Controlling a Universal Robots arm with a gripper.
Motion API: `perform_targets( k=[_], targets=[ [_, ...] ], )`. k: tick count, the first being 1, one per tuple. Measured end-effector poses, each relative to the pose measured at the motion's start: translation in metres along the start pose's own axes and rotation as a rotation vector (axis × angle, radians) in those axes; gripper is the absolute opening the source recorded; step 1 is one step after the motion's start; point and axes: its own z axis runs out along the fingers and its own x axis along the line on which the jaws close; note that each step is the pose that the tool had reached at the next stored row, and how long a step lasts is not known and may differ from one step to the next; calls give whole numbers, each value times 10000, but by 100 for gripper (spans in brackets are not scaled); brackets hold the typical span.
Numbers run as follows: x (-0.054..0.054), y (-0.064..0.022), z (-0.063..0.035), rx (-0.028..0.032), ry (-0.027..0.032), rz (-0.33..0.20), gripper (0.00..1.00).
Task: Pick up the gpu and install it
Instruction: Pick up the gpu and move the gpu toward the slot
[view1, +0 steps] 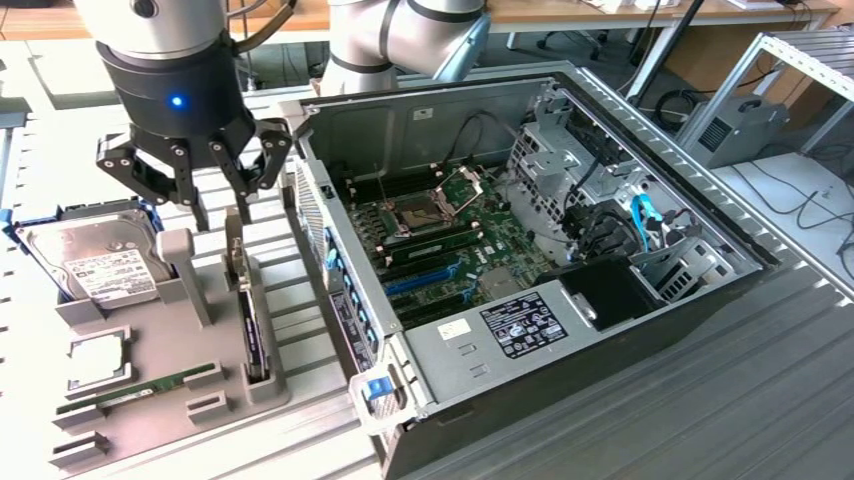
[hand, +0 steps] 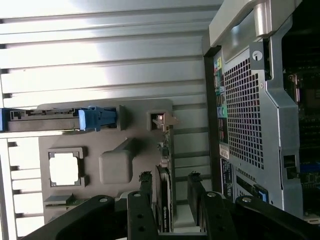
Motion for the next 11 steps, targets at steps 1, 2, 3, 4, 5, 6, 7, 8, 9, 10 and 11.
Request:
perform_targets(
  k=[1,2,3,4,5,6,7,8,9,10,11],
  targets=[
    [2,2,-1,1,1,0,42],
    [3,4,-1,1,1,0,42],
    [4,6,0,0,0,0,42],
    [5,8,0,0,1,0,42],
    [7,11,0,0,1,0,42],
    [7,15,0,0,0,1,42],
    [8,19,1,1,0,0,42],
    [10,26,1,1,0,1,42],
    [11,29,2,0,0,0,42],
    [11,33,2,0,1,0,42],
    [12,37,2,1,0,0,42]
  ],
)
